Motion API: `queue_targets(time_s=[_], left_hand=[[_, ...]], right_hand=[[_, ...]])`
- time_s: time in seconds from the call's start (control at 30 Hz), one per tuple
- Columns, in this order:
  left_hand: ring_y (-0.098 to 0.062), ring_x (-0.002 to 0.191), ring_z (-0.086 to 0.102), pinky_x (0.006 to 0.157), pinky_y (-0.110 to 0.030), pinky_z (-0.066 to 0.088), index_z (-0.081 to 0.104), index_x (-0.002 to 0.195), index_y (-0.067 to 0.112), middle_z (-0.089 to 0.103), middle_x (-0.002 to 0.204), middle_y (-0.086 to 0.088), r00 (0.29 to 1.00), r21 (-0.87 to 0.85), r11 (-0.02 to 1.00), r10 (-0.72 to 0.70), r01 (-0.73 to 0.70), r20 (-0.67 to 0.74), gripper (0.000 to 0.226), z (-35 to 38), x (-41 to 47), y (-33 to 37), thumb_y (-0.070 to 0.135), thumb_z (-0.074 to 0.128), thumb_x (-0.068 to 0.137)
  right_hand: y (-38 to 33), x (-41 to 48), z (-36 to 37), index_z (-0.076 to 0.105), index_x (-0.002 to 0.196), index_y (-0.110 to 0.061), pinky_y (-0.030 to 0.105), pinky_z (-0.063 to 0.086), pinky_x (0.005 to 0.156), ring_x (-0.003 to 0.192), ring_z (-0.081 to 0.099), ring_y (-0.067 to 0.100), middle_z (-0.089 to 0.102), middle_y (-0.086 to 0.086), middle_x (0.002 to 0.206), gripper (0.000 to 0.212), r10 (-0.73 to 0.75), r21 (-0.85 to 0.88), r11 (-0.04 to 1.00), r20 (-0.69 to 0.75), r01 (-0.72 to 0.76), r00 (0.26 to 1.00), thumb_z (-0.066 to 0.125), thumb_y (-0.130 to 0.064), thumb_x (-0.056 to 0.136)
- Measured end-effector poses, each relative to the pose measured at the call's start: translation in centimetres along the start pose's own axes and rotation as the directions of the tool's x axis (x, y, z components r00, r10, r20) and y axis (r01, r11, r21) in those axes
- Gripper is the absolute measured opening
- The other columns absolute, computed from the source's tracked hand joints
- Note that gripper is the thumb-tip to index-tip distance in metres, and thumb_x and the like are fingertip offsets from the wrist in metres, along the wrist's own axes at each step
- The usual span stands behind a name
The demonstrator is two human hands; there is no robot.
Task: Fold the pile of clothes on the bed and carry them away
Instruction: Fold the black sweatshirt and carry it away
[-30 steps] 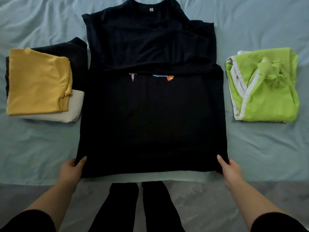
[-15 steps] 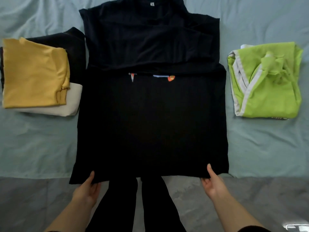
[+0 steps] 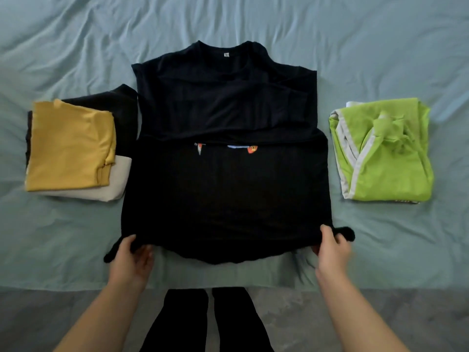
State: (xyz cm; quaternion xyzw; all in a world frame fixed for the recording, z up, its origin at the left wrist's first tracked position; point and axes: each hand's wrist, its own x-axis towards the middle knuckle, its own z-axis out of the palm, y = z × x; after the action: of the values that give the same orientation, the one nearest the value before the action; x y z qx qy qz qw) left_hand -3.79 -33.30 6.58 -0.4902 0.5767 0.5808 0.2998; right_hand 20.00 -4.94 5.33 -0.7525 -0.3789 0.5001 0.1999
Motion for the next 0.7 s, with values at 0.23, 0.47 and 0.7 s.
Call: queue_targets(time_s=[0.23,0.47,0.7], left_hand=[[-0.017,0.127,0.051,0.101,-0.031,0.040,0.045,0.138,0.023,0.056,0.134,0.001,0.965,0.089,0.993,0.056,-0.081,0.255,0.036,10.0,3.9,8.0,0.030,0.039,0.103],[-0.022,0.109,0.058,0.094,-0.037,0.046,0.050,0.134,0.018,0.059,0.128,-0.007,0.775,0.771,0.257,0.461,-0.582,0.432,0.042,12.9,6.8,8.9,0.025,0.059,0.093],[-0.018,0.134,0.037,0.111,-0.037,0.029,0.040,0.139,0.032,0.044,0.141,0.006,0.482,0.491,-0.684,0.227,-0.540,0.846,0.069,17.8,8.8,9.9,0.065,0.057,0.081]], right_hand=[[-9.0,7.3,9.6,0.054,0.121,-0.004,0.030,0.052,0.081,0.092,0.069,0.021,0.066,0.015,0.110,0.029,0.148,-0.002,0.987,0.398,-0.160,0.905,0.047,-0.022,0.099],[-9.7,9.8,11.6,0.060,0.117,-0.018,0.036,0.050,0.087,0.102,0.063,0.023,0.067,0.001,0.109,0.029,-0.274,-0.644,0.515,0.502,0.566,0.820,0.059,-0.026,0.090],[-9.5,10.1,15.6,0.040,0.138,-0.026,0.036,0.021,0.116,0.126,0.044,0.016,0.049,-0.005,0.130,0.065,-0.268,-0.548,-0.237,0.831,0.802,0.488,0.061,-0.054,0.084]])
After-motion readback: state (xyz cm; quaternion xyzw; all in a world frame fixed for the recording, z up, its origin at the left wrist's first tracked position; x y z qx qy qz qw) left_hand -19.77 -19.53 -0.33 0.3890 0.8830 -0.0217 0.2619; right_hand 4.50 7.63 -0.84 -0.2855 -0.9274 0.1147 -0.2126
